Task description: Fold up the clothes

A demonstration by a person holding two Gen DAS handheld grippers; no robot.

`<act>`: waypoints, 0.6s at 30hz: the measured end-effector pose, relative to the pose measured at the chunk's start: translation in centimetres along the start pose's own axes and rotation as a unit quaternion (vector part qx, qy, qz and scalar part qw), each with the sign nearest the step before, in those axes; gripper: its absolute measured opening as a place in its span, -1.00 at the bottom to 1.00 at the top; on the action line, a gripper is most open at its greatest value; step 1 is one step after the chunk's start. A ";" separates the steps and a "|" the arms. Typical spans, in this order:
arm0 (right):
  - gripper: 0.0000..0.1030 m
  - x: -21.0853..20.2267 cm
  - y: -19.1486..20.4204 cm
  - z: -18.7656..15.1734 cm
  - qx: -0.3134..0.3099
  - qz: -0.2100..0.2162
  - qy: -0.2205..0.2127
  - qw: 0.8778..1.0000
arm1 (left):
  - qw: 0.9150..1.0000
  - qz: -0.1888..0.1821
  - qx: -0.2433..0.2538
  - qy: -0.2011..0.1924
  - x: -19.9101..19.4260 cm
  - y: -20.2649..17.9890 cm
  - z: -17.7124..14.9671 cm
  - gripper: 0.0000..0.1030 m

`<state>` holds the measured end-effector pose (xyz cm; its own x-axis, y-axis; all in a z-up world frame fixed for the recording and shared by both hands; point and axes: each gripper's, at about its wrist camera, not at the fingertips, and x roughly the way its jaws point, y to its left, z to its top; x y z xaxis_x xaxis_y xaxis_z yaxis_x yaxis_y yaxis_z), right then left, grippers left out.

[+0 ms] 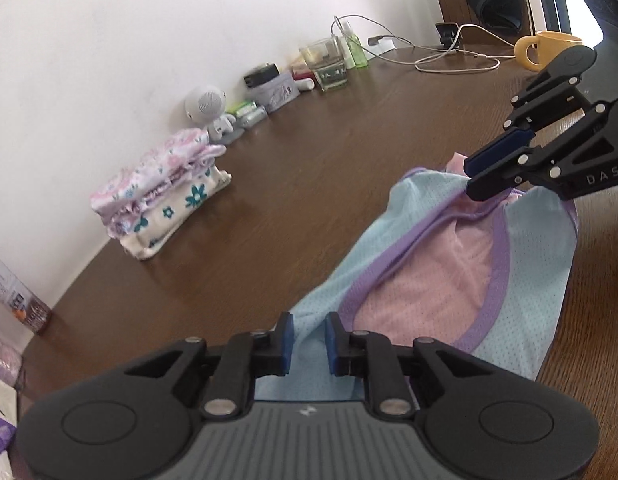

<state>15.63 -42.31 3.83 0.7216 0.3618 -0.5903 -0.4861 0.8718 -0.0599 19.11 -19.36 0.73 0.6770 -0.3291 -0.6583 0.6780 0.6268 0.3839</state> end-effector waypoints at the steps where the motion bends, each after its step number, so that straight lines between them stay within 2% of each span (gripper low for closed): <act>1: -0.72 0.3 0.0 -0.1 -0.001 -0.003 0.008 1.000 | 1.000 -0.002 -0.003 0.000 0.1 0.1 -0.2 -0.69; 4: -0.72 0.4 -0.2 -0.3 0.009 -0.006 0.015 1.000 | 1.000 -0.004 -0.019 -0.007 -0.1 0.4 -0.5 -0.65; 9: -0.69 -3.2 -0.8 0.2 0.039 0.026 -0.024 0.999 | 0.999 -0.006 -0.035 -0.030 -2.1 0.8 -1.1 -0.64; 11: -0.69 -3.8 -0.7 0.0 0.045 0.046 -0.014 0.998 | 0.999 -0.008 -0.039 -0.032 -2.8 1.0 -1.6 -0.63; 16: -0.71 -2.4 -1.0 -1.2 0.070 0.054 0.032 0.996 | 0.998 -0.007 -0.055 -0.027 -4.2 1.2 -3.1 -0.63; 17: -0.77 -2.0 -1.1 -1.5 0.078 0.055 0.037 0.995 | 0.998 -0.006 -0.058 -0.026 -4.4 1.2 -3.4 -0.63; 18: -0.91 -2.0 -1.2 -1.5 0.082 0.055 0.037 0.994 | 0.998 -0.005 -0.060 -0.026 -4.8 1.2 -3.7 -0.63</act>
<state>14.06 -44.58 3.84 0.6275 0.4377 -0.6439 -0.4688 0.8727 0.1363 15.64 -14.40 1.93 0.6860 -0.3698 -0.6267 0.6480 0.7022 0.2950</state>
